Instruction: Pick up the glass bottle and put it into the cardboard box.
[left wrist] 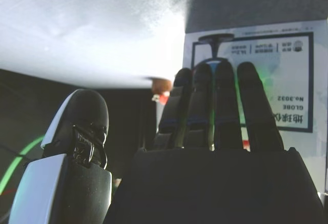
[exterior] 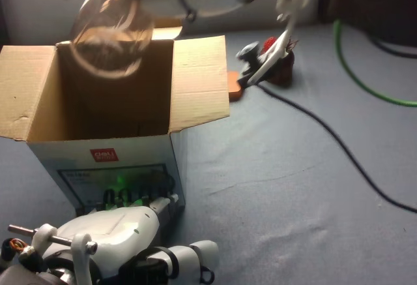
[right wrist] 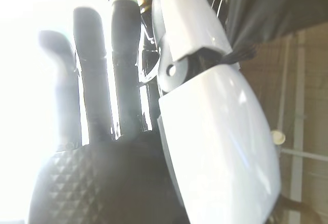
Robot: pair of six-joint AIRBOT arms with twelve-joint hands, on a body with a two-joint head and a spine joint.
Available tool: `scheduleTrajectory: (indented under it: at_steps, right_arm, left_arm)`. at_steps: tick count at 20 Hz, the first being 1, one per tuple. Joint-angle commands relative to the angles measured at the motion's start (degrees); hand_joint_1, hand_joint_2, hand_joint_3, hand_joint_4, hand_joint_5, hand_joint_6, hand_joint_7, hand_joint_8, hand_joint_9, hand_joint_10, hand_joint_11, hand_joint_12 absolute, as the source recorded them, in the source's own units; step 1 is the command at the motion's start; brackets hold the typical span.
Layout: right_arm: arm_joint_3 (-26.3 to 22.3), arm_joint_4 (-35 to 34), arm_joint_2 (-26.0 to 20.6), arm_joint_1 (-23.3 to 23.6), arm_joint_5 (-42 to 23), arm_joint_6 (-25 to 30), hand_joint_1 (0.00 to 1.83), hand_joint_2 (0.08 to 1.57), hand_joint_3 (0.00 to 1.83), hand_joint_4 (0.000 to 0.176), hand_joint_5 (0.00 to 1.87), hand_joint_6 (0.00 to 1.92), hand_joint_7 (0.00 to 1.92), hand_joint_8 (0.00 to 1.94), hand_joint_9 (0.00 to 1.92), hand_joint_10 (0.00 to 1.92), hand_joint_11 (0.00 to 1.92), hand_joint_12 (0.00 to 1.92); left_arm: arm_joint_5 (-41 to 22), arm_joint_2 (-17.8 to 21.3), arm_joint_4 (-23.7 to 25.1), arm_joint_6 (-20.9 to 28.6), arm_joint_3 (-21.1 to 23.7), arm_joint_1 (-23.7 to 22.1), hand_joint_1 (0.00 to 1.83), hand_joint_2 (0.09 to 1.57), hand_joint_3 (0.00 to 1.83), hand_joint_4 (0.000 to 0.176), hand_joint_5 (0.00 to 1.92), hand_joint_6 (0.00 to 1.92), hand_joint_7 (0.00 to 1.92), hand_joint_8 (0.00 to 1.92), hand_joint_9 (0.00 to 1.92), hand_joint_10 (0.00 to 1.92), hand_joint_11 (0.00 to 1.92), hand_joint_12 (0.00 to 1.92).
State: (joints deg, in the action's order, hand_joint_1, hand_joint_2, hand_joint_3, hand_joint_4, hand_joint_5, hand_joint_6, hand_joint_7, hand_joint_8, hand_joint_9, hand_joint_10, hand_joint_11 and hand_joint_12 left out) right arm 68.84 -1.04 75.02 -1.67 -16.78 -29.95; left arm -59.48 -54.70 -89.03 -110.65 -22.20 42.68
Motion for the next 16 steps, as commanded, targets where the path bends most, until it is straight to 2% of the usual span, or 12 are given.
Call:
scheduleTrajectory:
  at_steps: [1, 3, 7, 11, 16]
  right_arm:
    - [0.33, -0.54, 0.41, 0.82, -4.5, -0.49, 1.21, 1.16, 0.0, 0.0, 0.83, 1.15, 0.97, 1.16, 0.81, 1.39, 0.63, 1.79]
    - [0.35, -0.55, 1.79, 0.43, -2.89, -4.2, 1.21, 1.16, 0.0, 0.0, 0.83, 1.15, 0.98, 1.16, 0.81, 1.39, 0.63, 1.79]
    - [1.1, -5.95, 4.78, -0.1, 0.85, -17.0, 1.21, 1.16, 0.0, 0.0, 0.83, 1.16, 0.98, 1.14, 0.83, 1.34, 0.64, 1.72]
    - [1.13, -5.96, 6.1, -0.64, 1.23, -19.74, 1.22, 1.15, 0.0, 0.0, 0.83, 1.16, 1.02, 1.08, 0.89, 1.2, 0.66, 1.65]
    - [1.09, -5.95, 5.95, -0.5, 1.53, -20.75, 1.23, 1.15, 0.0, 0.0, 0.83, 1.12, 1.02, 1.11, 0.86, 1.27, 0.68, 1.68]
  left_arm:
    - [-2.01, 0.24, 3.9, 0.6, 0.07, -0.3, 0.0, 1.28, 0.0, 0.0, 0.05, 0.0, 0.06, 0.0, 0.04, 0.0, 0.0, 0.04]
    - [-2.01, 0.37, 3.9, 0.8, 0.07, -0.33, 0.0, 1.28, 0.0, 0.0, 0.05, 0.0, 0.06, 0.0, 0.04, 0.0, 0.0, 0.04]
    - [-2.01, 0.55, 3.9, 1.07, 0.06, -0.31, 0.0, 1.28, 0.0, 0.0, 0.06, 0.01, 0.07, 0.0, 0.04, 0.0, 0.0, 0.03]
    - [-1.99, 0.63, 3.9, 1.07, 0.07, -0.28, 0.0, 1.28, 0.0, 0.0, 0.06, 0.01, 0.08, 0.01, 0.05, 0.0, 0.0, 0.04]
    - [-1.87, 0.68, 3.9, 1.07, 0.15, -0.28, 0.0, 1.28, 0.0, 0.0, 0.07, 0.01, 0.08, 0.01, 0.05, 0.0, 0.0, 0.04]
